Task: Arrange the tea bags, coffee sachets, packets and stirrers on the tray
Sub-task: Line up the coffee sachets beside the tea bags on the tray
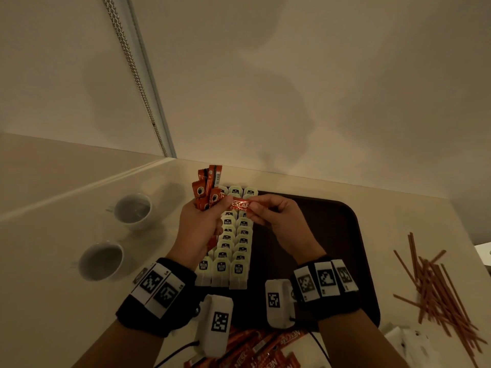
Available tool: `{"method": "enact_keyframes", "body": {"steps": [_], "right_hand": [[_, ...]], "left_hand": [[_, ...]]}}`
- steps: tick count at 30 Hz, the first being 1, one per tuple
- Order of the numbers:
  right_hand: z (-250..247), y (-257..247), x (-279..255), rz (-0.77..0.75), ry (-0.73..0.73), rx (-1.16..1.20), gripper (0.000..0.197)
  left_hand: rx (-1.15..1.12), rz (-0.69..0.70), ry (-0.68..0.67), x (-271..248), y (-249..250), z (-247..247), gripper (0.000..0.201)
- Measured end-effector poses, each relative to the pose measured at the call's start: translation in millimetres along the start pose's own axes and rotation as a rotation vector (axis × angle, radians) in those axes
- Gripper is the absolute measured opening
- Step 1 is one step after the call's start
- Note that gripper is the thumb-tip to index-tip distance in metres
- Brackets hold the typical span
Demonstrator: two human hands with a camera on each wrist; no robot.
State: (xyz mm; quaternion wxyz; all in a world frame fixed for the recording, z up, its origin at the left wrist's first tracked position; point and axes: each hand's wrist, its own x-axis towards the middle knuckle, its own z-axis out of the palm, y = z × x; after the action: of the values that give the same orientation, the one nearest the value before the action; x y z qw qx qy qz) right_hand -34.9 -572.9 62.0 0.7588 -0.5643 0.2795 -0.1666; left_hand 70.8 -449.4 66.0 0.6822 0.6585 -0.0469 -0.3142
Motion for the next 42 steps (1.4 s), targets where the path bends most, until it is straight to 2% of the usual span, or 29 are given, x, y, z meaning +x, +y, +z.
{"method": "enact_keyframes", "body": {"steps": [5,8,13,15,18,21,27,33,42], "right_hand": [[-5.0,-2.1,0.1,-0.002,0.003,-0.111,0.02],[-13.1,-3.3,-1.6,0.008,0.008,-0.1,0.021],[-58.5,6.8,5.8,-0.001,0.281,-0.241,0.017],[-79.0,16.1,9.7,0.021,0.328,-0.379,0.017],[-97.8,31.4,15.2,0.087,0.329,-0.576,0.016],[-102.4,44.5,22.2,0.112,0.346,-0.667,0.016],[-96.6,57.7,40.5,0.13,0.362,-0.715,0.012],[-90.6,63.4,54.4,0.086,0.414,-0.728,0.016],[-94.4,71.0,69.4,0.105,0.472,-0.822,0.024]], "left_hand": [[0.013,-0.015,-0.068,3.0,3.0,-0.3,0.009],[0.01,-0.085,-0.118,4.2,5.3,-3.4,0.008],[-0.261,-0.339,-0.154,8.1,6.7,-20.1,0.013],[-0.334,-0.378,-0.139,9.3,6.2,-27.3,0.012],[-0.365,-0.378,-0.151,9.7,7.6,-30.6,0.009],[-0.373,-0.379,-0.163,7.3,11.2,-27.0,0.014],[-0.328,-0.366,-0.181,4.6,6.9,-23.5,0.018],[-0.324,-0.378,-0.164,5.8,3.1,-26.3,0.019],[-0.281,-0.391,-0.138,5.1,1.5,-26.0,0.018]]}}
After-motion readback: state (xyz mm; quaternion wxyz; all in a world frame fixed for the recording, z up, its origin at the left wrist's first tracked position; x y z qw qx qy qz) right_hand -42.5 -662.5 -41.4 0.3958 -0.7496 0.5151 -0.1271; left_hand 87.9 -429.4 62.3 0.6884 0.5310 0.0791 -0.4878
